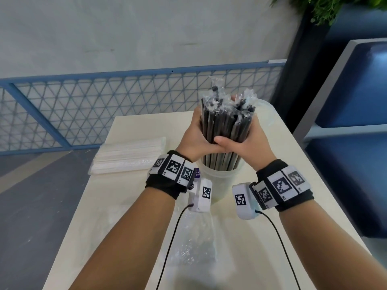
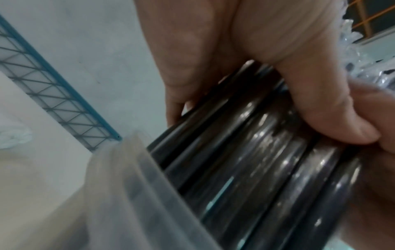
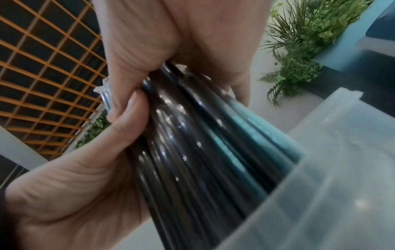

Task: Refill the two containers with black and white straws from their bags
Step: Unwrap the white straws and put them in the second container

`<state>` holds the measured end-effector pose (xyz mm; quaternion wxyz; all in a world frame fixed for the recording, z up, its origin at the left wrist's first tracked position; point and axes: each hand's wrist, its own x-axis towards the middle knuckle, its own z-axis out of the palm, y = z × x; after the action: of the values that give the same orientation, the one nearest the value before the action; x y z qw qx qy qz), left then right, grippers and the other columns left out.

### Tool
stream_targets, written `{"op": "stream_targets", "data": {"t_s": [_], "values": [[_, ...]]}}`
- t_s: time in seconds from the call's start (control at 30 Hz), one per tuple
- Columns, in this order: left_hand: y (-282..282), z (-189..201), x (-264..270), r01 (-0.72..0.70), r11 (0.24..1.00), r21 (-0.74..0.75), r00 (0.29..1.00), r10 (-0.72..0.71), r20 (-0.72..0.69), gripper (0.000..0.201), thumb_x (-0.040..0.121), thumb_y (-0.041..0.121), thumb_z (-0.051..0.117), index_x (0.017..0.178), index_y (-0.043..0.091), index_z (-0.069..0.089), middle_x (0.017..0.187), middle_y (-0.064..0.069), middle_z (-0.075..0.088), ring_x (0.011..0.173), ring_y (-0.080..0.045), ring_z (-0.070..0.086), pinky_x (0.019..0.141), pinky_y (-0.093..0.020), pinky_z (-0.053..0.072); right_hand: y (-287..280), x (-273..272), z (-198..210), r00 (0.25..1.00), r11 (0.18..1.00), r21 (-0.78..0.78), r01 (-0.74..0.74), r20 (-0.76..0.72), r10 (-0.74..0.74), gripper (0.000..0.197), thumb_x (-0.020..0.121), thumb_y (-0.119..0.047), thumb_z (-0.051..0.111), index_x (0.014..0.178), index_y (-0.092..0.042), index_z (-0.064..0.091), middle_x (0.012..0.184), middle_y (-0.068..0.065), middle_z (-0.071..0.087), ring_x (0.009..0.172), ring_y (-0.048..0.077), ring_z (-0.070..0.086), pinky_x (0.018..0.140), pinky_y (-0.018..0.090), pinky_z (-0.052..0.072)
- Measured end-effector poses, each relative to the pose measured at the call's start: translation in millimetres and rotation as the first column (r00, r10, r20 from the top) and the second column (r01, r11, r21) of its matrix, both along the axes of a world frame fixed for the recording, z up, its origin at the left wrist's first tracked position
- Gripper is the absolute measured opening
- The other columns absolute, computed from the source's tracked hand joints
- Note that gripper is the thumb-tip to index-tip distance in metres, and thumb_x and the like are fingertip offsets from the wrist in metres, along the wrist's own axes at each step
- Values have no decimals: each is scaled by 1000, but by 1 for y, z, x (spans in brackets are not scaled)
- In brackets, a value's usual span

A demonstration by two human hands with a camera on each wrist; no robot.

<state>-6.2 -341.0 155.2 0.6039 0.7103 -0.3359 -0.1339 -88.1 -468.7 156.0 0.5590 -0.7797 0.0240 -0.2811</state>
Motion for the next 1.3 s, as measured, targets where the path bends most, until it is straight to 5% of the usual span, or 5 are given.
{"op": "stream_targets", "data": {"t_s": [0.37,0.47,0.63,0.83,1.3], "values": [[6,24,6,-39,926,375,790,-202,579,86,79,48,60,147,23,13,151,-3,29,136,-8,29,111,-29,30,-2,-1,0,991,886,-449,117,0,-131,53,92,-40,40,141,-19,35,143,3,40,133,9,33,112,28,29],[7,3,11,-99,811,576,792,-286,539,78,86,46,54,146,12,17,155,-9,19,144,-21,18,115,-44,25,0,5,-18,963,830,-557,-18,-232,-135,55,92,-42,23,143,-21,32,151,1,31,143,17,20,115,46,23],[23,0,15,60,877,477,893,-261,367,104,74,51,64,147,14,0,158,-4,4,145,-16,10,118,-35,17,-1,-7,-16,997,936,-349,50,-29,-65,72,81,-52,52,142,-27,25,151,4,16,137,-3,14,108,4,15],[32,-7,18,140,868,476,969,-220,115,133,54,23,88,146,19,-8,152,-2,22,134,-7,24,109,-21,24,-10,-17,-20,929,987,46,-157,-332,163,121,63,-18,84,147,-26,-3,143,-9,25,131,2,29,101,3,29],[11,18,10,46,999,19,993,-48,105,99,44,40,81,131,22,37,123,9,47,116,-7,51,93,-19,46,-1,-7,15,999,998,-45,-50,16,51,76,70,-19,79,132,-26,36,127,-3,49,112,-8,50,89,9,44]]}}
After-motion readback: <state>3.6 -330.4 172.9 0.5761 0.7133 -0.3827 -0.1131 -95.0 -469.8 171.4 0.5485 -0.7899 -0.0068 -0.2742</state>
